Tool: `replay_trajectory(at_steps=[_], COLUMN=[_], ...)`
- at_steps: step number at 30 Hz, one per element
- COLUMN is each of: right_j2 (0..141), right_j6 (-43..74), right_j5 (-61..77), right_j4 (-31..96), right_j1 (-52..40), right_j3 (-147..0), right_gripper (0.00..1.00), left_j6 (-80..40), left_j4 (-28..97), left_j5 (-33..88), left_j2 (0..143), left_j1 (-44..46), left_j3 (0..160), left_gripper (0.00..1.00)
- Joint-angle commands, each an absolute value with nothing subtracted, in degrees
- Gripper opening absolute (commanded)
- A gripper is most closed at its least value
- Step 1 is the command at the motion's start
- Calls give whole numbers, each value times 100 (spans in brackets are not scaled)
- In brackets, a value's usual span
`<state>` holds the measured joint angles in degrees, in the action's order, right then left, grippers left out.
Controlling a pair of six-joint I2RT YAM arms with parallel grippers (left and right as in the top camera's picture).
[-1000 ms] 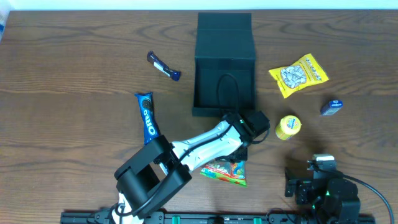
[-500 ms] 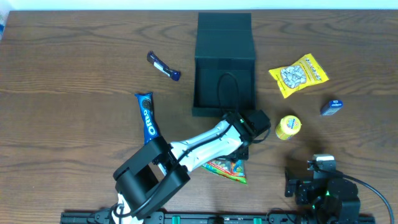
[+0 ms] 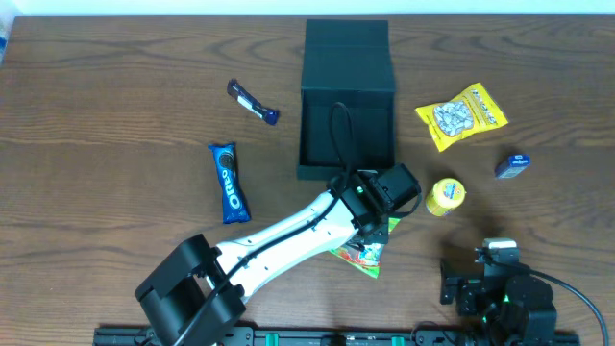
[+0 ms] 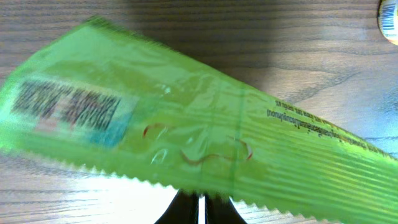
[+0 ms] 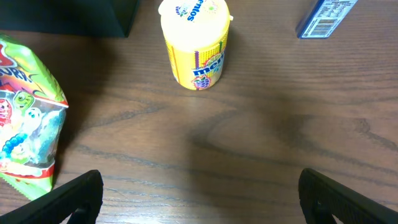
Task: Pack container
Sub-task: 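Lift the Haribo bag upward with the left gripper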
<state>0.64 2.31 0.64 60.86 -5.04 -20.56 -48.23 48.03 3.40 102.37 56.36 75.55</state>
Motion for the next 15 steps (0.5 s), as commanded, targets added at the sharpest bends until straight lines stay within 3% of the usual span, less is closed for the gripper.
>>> replay_trajectory(at_steps=[1, 12, 13, 15], right_j2=[32, 34, 32, 34], right_j6=[163, 163, 163, 163], right_j5=[67, 69, 67, 69], right_j4=[6130, 6130, 6130, 6130], right_j1=[-456, -456, -456, -456], right_j3=[-2040, -2040, -2040, -2040], right_gripper=[99, 99, 99, 99], left_j6=[-4849, -4847, -4847, -4847], left_j4=[4860, 4866, 4866, 4864], left_j5=[209, 84, 84, 82], left_j2=[10145, 10145, 10145, 10147], left_j1=[5655, 5671, 5677, 5701], left_j3=[7555, 7555, 7555, 7555], left_gripper=[6, 6, 9, 37])
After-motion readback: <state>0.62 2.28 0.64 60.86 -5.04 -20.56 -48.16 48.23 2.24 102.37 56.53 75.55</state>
